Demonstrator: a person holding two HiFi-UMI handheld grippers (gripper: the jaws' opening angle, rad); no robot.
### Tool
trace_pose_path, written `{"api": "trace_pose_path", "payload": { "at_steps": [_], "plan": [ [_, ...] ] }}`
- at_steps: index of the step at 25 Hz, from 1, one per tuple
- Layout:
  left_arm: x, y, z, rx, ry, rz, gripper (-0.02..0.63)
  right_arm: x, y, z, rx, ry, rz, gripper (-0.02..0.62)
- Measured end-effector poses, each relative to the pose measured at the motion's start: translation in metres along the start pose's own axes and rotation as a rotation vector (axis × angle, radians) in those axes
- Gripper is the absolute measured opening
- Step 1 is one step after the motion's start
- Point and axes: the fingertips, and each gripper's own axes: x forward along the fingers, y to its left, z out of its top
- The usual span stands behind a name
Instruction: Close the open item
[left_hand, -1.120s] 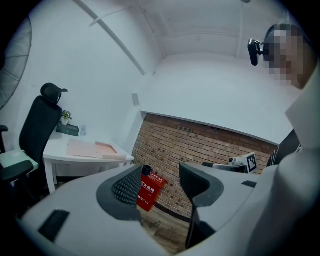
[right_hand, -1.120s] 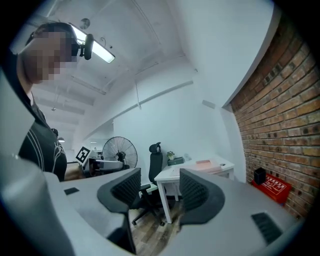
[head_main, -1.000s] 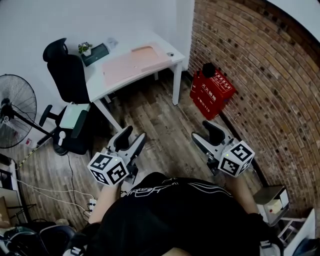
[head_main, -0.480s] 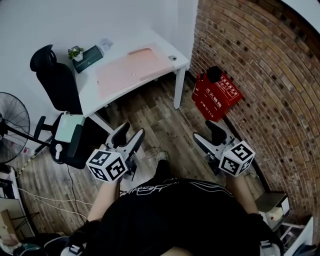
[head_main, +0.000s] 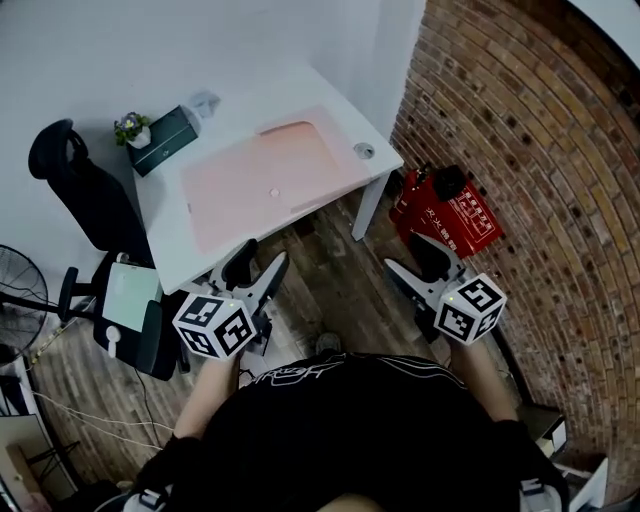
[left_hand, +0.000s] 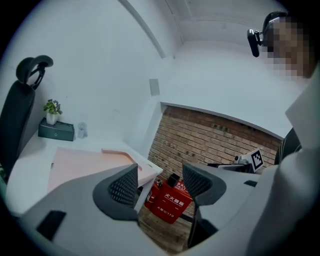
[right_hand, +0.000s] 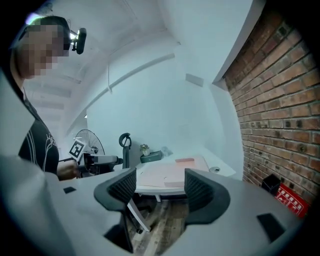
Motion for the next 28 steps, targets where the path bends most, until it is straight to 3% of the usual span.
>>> {"api": "trace_pose_path", "payload": {
  "at_steps": [5,11,23,28],
  "plan": [
    [0.034,0.049,0.004,-0.013,0.018,0.007,0.281,0.047,-0.033,0.006,0.003,0.025,-0.033,0.285],
    [0.054,0.079,0.001,-0.028,0.047,0.016,0.281,0.091,-0.06,0.005,0.012,0.064,-0.054,0.285],
    [0.07,0.138,0.002,-0.099,0.047,0.162,0.281,0.198,-0.127,-0.001,-0.029,0.212,-0.055,0.278],
    [0.075,0.162,0.004,-0.131,0.058,0.228,0.281,0.242,-0.156,-0.01,-0.112,0.278,-0.082,0.287]
  ]
}}
